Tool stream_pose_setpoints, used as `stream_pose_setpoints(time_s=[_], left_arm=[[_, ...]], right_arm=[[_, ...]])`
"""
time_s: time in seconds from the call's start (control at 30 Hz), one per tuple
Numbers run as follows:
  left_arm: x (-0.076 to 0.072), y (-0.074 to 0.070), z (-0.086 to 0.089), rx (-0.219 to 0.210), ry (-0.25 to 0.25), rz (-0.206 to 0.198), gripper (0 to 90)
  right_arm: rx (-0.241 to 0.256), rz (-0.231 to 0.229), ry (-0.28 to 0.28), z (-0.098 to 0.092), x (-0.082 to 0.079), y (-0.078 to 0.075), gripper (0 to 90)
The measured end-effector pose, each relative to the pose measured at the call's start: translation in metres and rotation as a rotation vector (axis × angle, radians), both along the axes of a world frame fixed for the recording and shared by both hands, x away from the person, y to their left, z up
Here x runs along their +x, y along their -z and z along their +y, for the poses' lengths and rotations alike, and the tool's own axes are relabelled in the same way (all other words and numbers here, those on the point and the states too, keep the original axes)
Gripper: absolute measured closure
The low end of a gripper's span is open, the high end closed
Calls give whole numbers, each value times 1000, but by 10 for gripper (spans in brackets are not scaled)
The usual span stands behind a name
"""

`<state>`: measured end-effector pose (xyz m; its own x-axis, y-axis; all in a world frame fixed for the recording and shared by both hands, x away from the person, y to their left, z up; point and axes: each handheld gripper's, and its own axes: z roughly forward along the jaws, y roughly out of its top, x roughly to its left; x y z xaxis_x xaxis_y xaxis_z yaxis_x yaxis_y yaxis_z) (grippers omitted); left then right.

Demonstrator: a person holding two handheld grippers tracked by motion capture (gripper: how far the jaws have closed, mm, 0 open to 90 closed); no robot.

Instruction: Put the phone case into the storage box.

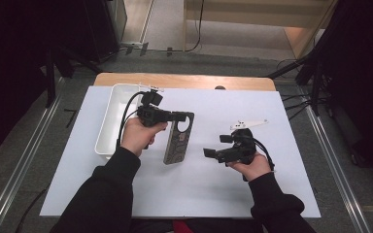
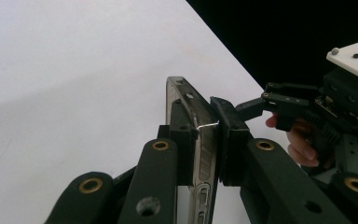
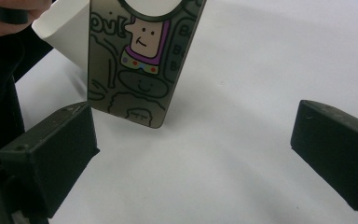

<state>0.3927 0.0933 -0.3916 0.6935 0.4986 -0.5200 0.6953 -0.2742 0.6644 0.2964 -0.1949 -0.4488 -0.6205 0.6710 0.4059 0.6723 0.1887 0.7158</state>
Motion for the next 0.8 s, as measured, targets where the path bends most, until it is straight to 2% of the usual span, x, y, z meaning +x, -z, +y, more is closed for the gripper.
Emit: stream_pose_setpoints(time_s=[0.1, 0.3, 0.7, 0.8], left_arm=[[-2, 1, 3, -6, 10, -2, 794], [-11, -1, 4, -31, 46, -35, 793], [-21, -4, 5, -36, 84, -60, 793], [-24, -3, 6, -24, 89, -58, 793]], right_arm=[[-3, 1, -3, -2, -1, 0, 0], [10, -3, 1, -4, -2, -1, 0], [29, -14, -2, -6, -3, -4, 0], [32, -18, -5, -6, -3, -5, 0]])
